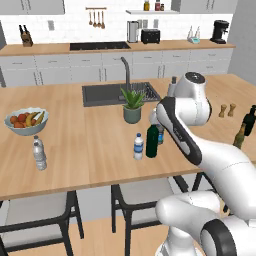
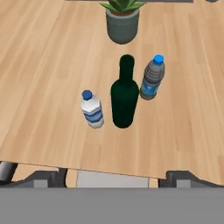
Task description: Move the plastic bottles in the middle to the plastics group, and the glass bottles in the middle to the glass group.
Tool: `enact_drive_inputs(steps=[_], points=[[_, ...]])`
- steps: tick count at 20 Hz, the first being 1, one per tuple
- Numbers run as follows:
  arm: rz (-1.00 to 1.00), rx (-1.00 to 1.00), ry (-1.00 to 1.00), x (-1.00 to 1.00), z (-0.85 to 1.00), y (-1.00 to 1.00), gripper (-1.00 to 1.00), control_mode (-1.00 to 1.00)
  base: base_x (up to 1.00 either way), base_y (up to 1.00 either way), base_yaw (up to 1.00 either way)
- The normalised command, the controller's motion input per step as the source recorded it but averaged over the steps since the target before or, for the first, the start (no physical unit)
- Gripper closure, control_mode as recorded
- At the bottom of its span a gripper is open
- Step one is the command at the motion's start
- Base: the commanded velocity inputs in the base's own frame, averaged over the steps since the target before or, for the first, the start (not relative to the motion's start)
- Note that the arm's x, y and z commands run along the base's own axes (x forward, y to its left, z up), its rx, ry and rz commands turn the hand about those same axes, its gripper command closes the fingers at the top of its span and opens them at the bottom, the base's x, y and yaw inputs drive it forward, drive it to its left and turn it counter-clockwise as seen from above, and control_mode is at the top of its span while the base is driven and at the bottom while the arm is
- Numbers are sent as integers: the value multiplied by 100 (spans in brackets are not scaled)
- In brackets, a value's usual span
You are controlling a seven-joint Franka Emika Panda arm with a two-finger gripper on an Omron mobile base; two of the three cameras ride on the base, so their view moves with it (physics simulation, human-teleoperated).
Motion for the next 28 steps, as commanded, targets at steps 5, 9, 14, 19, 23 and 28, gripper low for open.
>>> enact_drive_inputs(steps=[5,9,14,19,23,28], points=[[0,0,-7,44,-2,-7,-100,-100,0,0,0],[0,0,-7,46,-10,-3,-100,-100,0,0,0],[0,0,-5,31,-14,0,-100,-100,0,0,0],[0,0,-1,20,-16,0,-100,-100,0,0,0],[0,0,0,8,-18,0,-100,-100,0,0,0],[0,0,0,1,-11,0,-100,-100,0,0,0]])
